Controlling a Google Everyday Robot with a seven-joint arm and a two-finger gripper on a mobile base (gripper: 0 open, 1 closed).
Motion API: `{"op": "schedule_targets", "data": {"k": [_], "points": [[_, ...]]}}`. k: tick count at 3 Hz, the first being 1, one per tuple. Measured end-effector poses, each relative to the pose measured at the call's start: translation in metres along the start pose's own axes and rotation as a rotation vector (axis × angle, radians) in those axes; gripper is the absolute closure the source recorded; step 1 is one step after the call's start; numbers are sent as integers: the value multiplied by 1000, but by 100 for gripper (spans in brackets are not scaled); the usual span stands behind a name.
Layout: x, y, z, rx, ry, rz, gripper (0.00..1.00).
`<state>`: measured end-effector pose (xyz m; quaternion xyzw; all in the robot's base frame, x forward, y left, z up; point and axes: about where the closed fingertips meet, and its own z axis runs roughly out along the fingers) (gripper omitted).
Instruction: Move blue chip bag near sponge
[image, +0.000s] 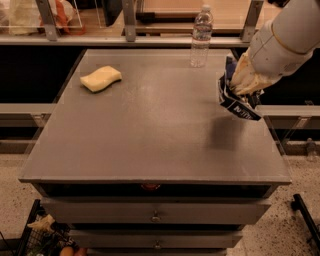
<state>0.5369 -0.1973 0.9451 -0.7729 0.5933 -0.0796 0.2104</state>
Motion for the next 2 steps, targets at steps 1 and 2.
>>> {"op": "schedule_targets", "data": {"k": [1,2], "points": [[12,-15,-32,50,57,28,100],[13,-17,-35,56,59,29,100]]}}
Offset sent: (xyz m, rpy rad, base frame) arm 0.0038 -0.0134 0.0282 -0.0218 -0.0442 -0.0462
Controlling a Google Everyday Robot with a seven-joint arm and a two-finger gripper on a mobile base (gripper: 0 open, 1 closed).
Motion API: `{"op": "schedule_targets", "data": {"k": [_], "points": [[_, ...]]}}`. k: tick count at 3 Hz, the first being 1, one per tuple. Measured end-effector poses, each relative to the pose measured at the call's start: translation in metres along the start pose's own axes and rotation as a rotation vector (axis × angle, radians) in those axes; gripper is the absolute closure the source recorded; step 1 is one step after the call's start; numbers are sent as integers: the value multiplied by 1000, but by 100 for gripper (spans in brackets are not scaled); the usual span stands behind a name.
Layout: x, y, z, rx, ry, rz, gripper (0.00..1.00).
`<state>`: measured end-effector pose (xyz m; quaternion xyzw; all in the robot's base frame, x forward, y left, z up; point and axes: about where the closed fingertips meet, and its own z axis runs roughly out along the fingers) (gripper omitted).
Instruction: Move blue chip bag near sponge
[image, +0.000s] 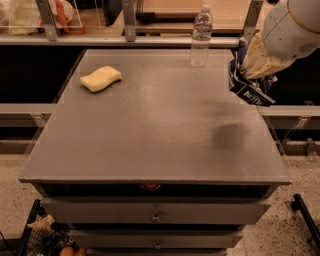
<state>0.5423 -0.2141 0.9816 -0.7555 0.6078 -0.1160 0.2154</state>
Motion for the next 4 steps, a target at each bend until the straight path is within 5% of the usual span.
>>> {"op": "schedule_targets", "data": {"k": [1,4], "points": [[-15,-7,-1,16,-8,-47,100],[-170,-73,10,142,-88,-485,100]]}}
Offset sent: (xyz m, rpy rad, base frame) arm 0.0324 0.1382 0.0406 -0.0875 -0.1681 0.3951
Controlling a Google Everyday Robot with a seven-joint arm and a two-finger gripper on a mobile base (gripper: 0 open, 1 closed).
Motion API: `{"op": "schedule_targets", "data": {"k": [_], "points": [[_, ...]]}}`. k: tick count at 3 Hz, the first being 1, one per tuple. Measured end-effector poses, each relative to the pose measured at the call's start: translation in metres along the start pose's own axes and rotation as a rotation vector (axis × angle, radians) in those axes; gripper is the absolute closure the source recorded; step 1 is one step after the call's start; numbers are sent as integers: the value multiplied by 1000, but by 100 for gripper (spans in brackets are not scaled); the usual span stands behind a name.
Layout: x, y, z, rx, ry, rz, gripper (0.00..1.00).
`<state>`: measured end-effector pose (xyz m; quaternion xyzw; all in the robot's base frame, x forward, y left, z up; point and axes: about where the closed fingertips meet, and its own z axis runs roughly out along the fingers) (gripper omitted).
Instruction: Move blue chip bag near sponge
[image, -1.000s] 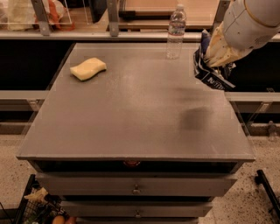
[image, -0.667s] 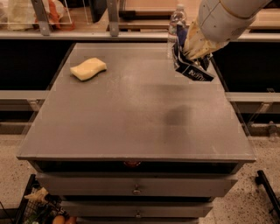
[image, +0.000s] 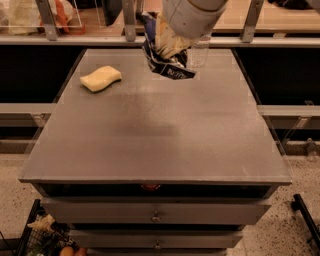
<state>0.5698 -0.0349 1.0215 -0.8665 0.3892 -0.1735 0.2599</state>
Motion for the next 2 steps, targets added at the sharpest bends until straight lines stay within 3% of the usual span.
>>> {"op": "schedule_targets", "data": {"k": [1,2], "points": [[-36,-30,26,5,-42,-111,100],[-71,-72,90,8,-61,-207,100]]}}
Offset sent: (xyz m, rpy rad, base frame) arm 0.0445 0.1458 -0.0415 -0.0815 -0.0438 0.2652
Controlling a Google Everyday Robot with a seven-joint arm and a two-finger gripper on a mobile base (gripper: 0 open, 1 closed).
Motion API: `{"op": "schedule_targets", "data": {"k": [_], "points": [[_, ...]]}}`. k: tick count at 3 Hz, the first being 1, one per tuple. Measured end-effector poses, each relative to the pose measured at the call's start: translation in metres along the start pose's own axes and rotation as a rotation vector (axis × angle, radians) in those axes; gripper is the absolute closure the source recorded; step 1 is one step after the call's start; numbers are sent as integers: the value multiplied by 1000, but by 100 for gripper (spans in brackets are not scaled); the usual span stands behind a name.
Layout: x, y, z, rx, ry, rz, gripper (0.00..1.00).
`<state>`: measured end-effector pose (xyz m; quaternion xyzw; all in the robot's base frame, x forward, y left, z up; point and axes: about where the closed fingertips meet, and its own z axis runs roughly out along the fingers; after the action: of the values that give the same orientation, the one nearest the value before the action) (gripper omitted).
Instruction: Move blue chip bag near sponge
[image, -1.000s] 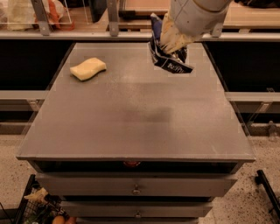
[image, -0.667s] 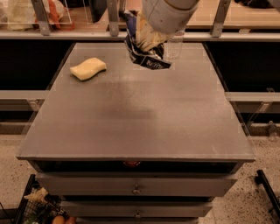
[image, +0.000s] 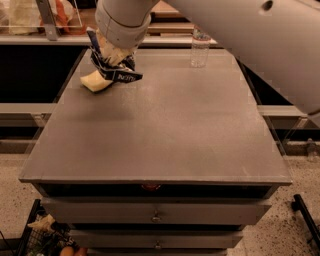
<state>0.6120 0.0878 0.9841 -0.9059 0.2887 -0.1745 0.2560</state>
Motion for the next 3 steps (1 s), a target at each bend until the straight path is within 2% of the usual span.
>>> {"op": "schedule_targets", "data": {"k": [2,3], "points": [[1,5,4,-9,16,3,100],[10,10,19,-19,37,4,100]]}}
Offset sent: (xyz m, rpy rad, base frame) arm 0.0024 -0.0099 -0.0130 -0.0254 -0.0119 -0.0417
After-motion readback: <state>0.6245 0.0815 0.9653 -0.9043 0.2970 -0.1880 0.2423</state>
